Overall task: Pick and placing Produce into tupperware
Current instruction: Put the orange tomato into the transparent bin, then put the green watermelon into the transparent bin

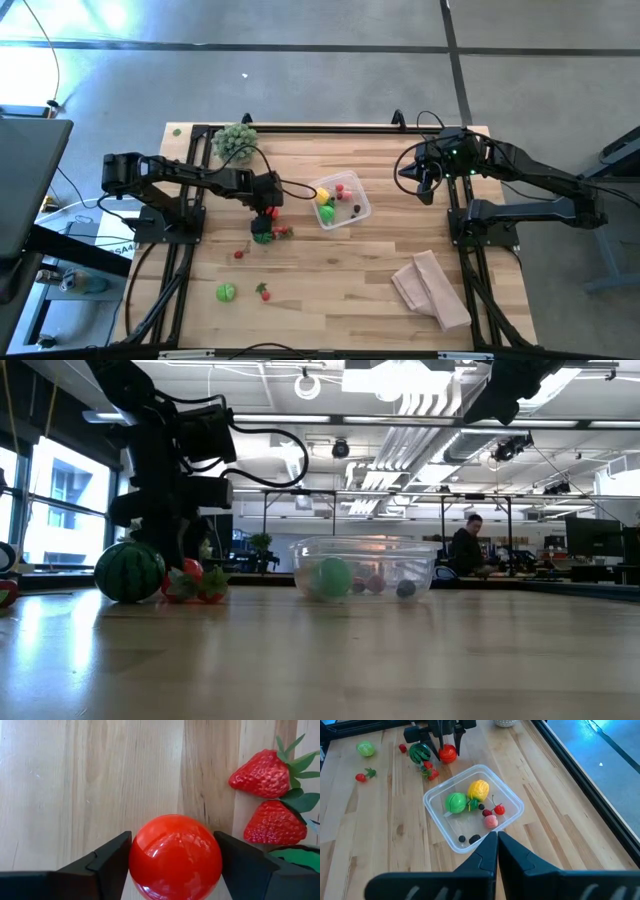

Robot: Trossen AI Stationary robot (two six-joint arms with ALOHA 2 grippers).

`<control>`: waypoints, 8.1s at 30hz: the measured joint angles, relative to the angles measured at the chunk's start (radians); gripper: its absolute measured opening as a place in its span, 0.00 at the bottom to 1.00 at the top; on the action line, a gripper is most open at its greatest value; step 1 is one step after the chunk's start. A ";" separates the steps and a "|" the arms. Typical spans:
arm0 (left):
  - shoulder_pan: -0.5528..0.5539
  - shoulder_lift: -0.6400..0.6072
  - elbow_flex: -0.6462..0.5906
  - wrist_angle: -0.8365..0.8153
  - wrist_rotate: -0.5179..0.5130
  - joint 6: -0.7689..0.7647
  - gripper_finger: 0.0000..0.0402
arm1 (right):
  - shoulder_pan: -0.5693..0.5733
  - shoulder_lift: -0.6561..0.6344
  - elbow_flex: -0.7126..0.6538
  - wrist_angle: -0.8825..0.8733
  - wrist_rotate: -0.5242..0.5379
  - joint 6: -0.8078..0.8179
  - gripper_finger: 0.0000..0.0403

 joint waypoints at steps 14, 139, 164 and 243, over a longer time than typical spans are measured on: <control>0.000 -0.010 0.045 -0.024 0.002 -0.001 0.63 | 0.000 0.000 0.000 0.000 0.000 0.000 0.01; -0.065 0.356 0.616 0.082 -0.036 0.284 0.74 | 0.000 0.000 0.000 0.000 0.000 0.000 0.01; -0.106 -0.015 0.616 -0.566 0.188 -0.080 0.44 | 0.000 0.000 0.000 0.000 0.000 0.000 0.01; -0.334 -0.202 0.106 -0.318 -0.106 -0.836 0.84 | 0.000 0.000 0.000 -0.001 0.000 0.000 0.01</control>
